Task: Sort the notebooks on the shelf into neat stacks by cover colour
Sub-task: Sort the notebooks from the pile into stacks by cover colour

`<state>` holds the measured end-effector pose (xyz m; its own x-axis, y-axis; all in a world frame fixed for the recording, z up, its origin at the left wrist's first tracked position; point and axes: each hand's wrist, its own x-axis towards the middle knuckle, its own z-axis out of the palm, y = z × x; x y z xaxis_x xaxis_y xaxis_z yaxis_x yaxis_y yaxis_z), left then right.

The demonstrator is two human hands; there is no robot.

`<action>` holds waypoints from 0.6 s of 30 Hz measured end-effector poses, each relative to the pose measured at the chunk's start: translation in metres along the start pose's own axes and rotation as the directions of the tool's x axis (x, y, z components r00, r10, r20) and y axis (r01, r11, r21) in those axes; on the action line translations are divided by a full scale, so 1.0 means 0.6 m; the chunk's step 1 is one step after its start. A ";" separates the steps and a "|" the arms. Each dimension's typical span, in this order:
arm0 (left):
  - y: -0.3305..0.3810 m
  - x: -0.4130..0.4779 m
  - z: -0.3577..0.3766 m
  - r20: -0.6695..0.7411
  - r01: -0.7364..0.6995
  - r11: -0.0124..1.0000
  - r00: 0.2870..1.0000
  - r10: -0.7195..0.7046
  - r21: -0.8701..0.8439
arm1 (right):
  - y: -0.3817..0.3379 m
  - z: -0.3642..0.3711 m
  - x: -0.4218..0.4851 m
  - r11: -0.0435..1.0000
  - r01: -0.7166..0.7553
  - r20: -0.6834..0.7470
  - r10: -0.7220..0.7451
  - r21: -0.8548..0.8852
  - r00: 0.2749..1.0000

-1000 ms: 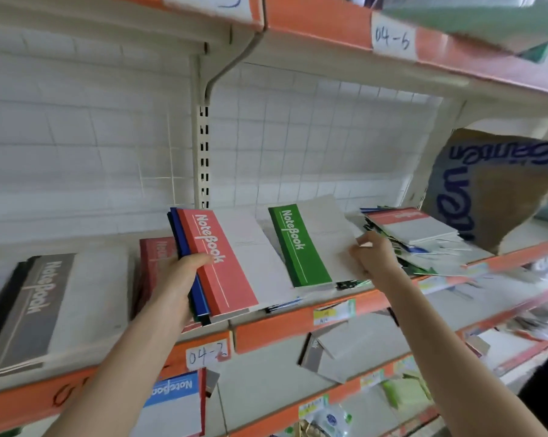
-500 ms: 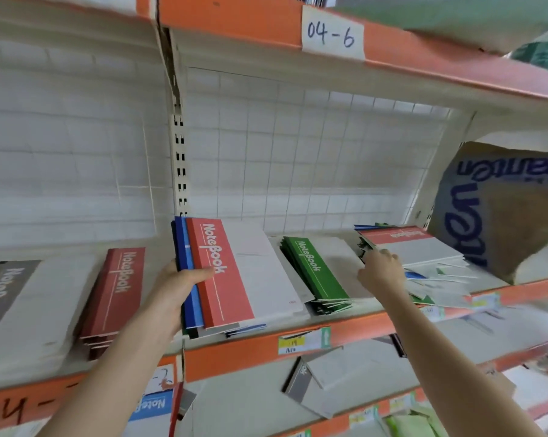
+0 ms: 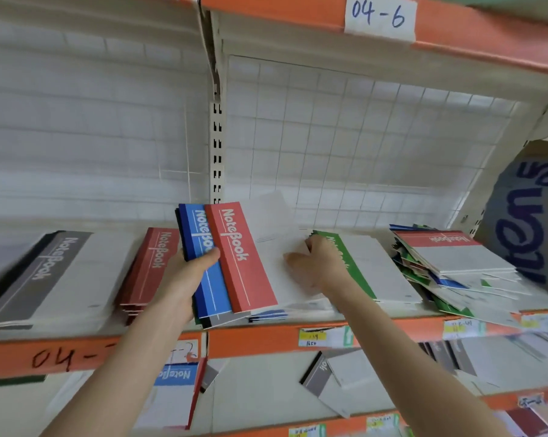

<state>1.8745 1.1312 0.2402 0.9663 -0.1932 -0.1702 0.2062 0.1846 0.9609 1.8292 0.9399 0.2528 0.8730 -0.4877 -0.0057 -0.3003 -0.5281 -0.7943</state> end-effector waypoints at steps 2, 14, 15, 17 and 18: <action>0.007 0.000 -0.032 -0.055 0.007 1.000 0.998 -0.007 0.000 | -0.009 0.013 0.002 0.998 0.002 -0.016 -0.001 0.061 1.000; 0.059 -0.031 -0.278 -0.234 0.048 0.989 0.969 -0.080 -0.138 | -0.078 0.131 0.018 0.960 0.051 -0.052 -0.067 -0.274 0.996; 0.064 -0.033 -0.291 -0.245 0.046 0.990 0.966 -0.078 -0.132 | -0.086 0.145 0.015 0.943 0.062 -0.045 -0.081 -0.327 0.996; 0.073 -0.035 -0.316 -0.263 0.059 0.992 0.961 -0.086 -0.108 | -0.100 0.172 0.011 0.917 0.075 -0.030 -0.094 -0.391 0.995; 0.075 -0.035 -0.327 -0.268 0.069 0.994 0.959 -0.091 -0.088 | -0.104 0.186 0.012 0.908 0.083 -0.017 -0.099 -0.411 0.995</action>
<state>1.8940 1.3329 0.2443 0.9493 0.0564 -0.3091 0.2856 0.2553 0.9237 1.8974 1.0468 0.2349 0.8919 -0.4446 0.0832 -0.3577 -0.8058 -0.4719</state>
